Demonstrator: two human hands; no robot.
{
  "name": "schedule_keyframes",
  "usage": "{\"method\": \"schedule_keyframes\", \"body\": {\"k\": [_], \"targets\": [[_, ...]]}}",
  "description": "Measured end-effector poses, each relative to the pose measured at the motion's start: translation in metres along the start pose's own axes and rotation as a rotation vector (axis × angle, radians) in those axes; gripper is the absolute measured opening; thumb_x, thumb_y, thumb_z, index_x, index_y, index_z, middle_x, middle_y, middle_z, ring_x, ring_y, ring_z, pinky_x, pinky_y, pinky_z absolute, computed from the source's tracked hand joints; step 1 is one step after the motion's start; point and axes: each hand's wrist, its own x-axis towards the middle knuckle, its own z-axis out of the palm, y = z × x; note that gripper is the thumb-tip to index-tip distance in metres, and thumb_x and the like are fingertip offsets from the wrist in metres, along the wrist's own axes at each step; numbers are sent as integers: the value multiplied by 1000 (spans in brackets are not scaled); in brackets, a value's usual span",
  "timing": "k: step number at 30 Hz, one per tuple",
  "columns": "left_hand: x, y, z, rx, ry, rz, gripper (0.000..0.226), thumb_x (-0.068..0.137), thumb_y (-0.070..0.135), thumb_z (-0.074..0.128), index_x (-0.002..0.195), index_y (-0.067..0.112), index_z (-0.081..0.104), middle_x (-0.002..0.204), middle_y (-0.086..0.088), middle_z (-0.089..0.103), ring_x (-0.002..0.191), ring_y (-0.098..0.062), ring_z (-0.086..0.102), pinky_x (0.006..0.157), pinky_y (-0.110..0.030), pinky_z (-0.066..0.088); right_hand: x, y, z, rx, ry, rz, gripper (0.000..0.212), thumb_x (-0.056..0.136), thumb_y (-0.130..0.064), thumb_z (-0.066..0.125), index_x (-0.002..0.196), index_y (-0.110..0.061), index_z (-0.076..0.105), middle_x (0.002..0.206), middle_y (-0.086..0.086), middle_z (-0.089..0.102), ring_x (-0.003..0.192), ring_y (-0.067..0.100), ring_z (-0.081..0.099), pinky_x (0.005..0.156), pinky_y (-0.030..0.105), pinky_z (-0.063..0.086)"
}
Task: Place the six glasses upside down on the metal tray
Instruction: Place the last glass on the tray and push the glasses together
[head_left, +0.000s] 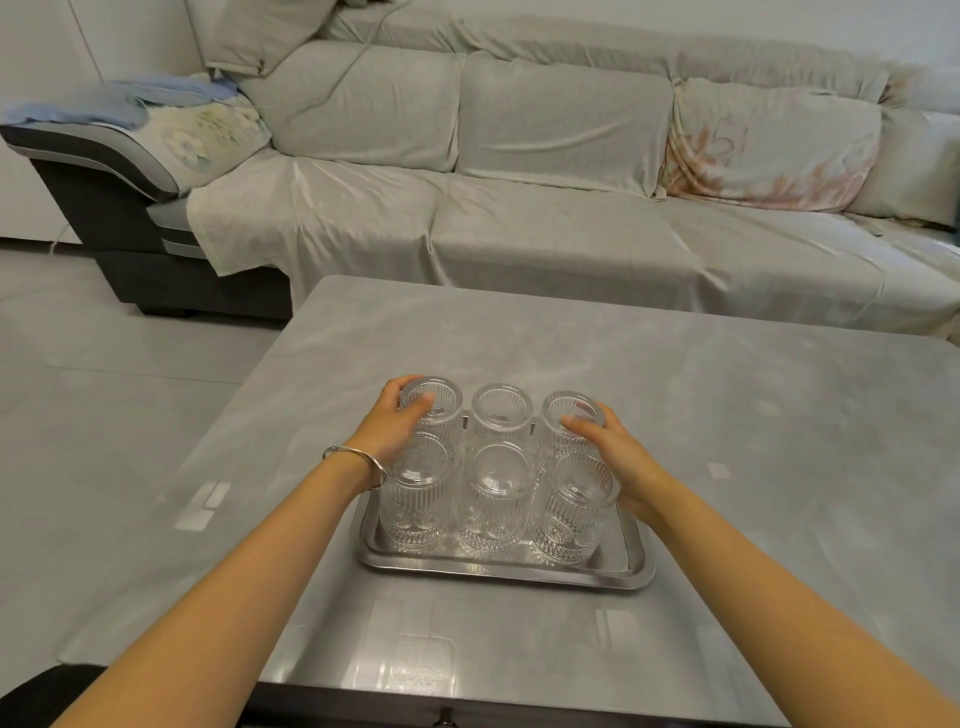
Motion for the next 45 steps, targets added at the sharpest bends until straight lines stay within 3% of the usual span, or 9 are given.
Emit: {"method": "schedule_keyframes", "body": {"k": [8, 13, 16, 19, 32, 35, 38, 41, 45], "targets": [[1, -1, -2, -3, -16, -24, 39, 90, 32, 51, 127, 27, 41, 125, -5, 51, 96, -17, 54, 63, -24, 45, 0, -3, -2, -123, -7, -22, 52, 89, -36, 59, 136, -26, 38, 139, 4, 48, 123, 21, 47, 107, 41, 38], [4, -5, -11, 60, -59, -2, 54, 87, 40, 53, 137, 30, 34, 145, -7, 36, 126, -22, 41, 92, -31, 37, -2, -12, 0, -415, 17, -303, 59, 87, -46, 57, 140, -39, 33, 153, -3, 25, 139, 17, 27, 104, 30, 26], [0, -9, -11, 83, -98, 14, 61, 86, 37, 56, 139, 36, 27, 149, -8, 30, 131, -25, 37, 94, -32, 36, 0, -17, 10, -644, -56, -382, 54, 87, -49, 55, 138, -40, 40, 156, -1, 21, 145, 18, 15, 116, 40, 20], [-3, -12, -9, 55, -106, 23, 62, 86, 34, 57, 140, 35, 24, 149, -9, 30, 121, -21, 41, 96, -34, 38, 3, -18, 17, -797, -63, -386, 50, 88, -49, 53, 136, -41, 42, 157, -1, 22, 146, 19, 8, 114, 44, 18], [-10, -7, -9, 47, -121, 16, 64, 86, 39, 56, 140, 30, 24, 148, -9, 32, 124, -24, 43, 102, -39, 39, 1, -18, 15, -826, -90, -377, 53, 88, -50, 53, 138, -40, 40, 158, -2, 20, 146, 20, 7, 114, 44, 17], [-19, -7, -16, 33, -171, -29, 88, 73, 62, 54, 144, 31, 13, 155, -7, 21, 138, -26, 28, 109, -44, 28, -12, -18, 4, -683, -93, -367, 76, 73, -70, 55, 141, -47, 28, 160, -10, 9, 147, 15, 6, 116, 44, 14], [-35, -10, -27, 128, -295, 5, 131, 40, 80, 64, 145, 36, 0, 158, -1, 11, 144, -20, 16, 112, -41, 21, -30, -10, -11, -557, -104, -314, 111, 53, -82, 61, 144, -51, 5, 160, -15, -1, 143, 11, 12, 114, 44, 21], [-44, -17, -36, 264, -367, 41, 146, 30, 75, 73, 146, 34, -7, 158, 3, 8, 144, -16, 14, 115, -37, 22, -43, 8, -25, -438, -159, -232, 135, 42, -77, 72, 145, -46, -10, 161, -11, -3, 145, 12, 12, 113, 38, 23], [-47, -29, -36, 400, -380, 104, 139, 49, 43, 87, 146, 29, -11, 157, 7, 7, 141, -12, 20, 114, -29, 21, -54, 32, -32, -450, -234, -179, 148, 41, -64, 83, 147, -36, -16, 160, -12, -4, 146, 8, 8, 114, 30, 18]]}}
